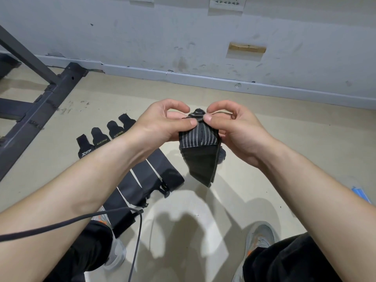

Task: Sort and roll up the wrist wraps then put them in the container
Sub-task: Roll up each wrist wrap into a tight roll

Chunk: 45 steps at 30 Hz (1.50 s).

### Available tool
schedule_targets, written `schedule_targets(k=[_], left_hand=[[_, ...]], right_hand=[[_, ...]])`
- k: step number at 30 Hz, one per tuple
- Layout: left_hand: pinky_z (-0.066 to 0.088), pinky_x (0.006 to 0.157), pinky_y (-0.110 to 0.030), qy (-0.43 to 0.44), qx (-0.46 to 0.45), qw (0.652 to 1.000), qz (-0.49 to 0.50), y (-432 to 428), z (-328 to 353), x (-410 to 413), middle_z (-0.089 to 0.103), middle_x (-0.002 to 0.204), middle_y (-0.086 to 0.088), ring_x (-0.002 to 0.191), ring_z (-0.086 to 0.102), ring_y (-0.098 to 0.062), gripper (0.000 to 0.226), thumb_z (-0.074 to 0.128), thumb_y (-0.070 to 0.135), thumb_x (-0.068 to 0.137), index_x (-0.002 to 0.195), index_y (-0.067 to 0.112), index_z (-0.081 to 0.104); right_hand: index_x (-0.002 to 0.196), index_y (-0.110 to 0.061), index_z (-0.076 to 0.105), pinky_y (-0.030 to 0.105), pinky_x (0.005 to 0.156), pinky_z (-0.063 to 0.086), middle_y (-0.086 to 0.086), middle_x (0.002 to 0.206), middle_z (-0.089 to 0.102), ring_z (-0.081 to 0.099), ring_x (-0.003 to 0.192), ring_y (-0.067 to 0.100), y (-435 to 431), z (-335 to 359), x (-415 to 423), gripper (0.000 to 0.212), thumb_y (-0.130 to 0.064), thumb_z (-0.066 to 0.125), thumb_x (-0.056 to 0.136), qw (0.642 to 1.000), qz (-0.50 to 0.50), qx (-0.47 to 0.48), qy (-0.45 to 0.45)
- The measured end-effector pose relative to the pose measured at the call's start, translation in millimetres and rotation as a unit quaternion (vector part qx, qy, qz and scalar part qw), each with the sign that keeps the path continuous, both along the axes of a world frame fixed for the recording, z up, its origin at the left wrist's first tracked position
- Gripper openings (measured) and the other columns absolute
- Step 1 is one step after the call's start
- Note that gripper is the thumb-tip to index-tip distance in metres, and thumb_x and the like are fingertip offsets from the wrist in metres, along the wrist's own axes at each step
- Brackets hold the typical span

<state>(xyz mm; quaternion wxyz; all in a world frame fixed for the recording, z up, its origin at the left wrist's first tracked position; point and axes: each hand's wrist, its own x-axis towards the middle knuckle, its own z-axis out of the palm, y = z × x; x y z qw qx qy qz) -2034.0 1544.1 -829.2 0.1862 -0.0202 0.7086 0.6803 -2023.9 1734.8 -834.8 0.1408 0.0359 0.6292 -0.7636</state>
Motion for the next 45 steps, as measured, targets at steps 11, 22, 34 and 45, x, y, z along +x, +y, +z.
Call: schedule_targets(k=[11,22,34,45], left_hand=[[0.054,0.064,-0.022,0.014,0.083,0.996,-0.012,2,3,4,0.073,0.079,-0.01,0.069,0.07,-0.016,0.027,0.06,-0.015,0.089,0.086,0.01,0.07],[0.05,0.067,-0.018,0.018,0.058,0.998,-0.017,1,3,4,0.071,0.065,0.003,0.062,0.066,-0.007,0.009,0.07,0.004,0.09,0.096,-0.001,0.073],[0.057,0.081,-0.028,0.022,0.038,0.998,0.046,4,-11,7,0.076,0.09,-0.007,0.082,0.073,-0.017,0.027,0.08,0.015,0.081,0.106,0.009,0.072],[0.054,0.065,-0.025,0.058,-0.005,0.998,0.037,6,-12,10,0.073,0.077,-0.008,0.066,0.068,-0.017,0.011,0.07,0.008,0.094,0.098,0.019,0.068]], right_hand=[[0.085,-0.007,0.07,0.021,0.061,0.052,0.012,0.075,0.062,0.062,0.06,0.014,3,3,-2,0.03,0.015,0.052,0.094,0.995,0.032,-0.091,-0.032],[0.071,-0.016,0.079,0.035,0.068,0.035,0.022,0.089,0.05,0.043,0.081,0.032,1,-3,-4,0.009,-0.014,0.071,0.074,0.999,0.034,0.028,0.031],[0.093,-0.013,0.066,0.029,0.069,0.055,0.009,0.083,0.074,0.071,0.072,0.022,4,-7,-4,0.034,0.003,0.084,0.068,0.999,-0.009,0.001,0.032],[0.096,-0.028,0.068,0.024,0.067,0.046,-0.006,0.083,0.066,0.056,0.066,0.003,-1,-15,-2,0.014,-0.02,0.077,0.087,0.969,0.014,0.193,0.155]])
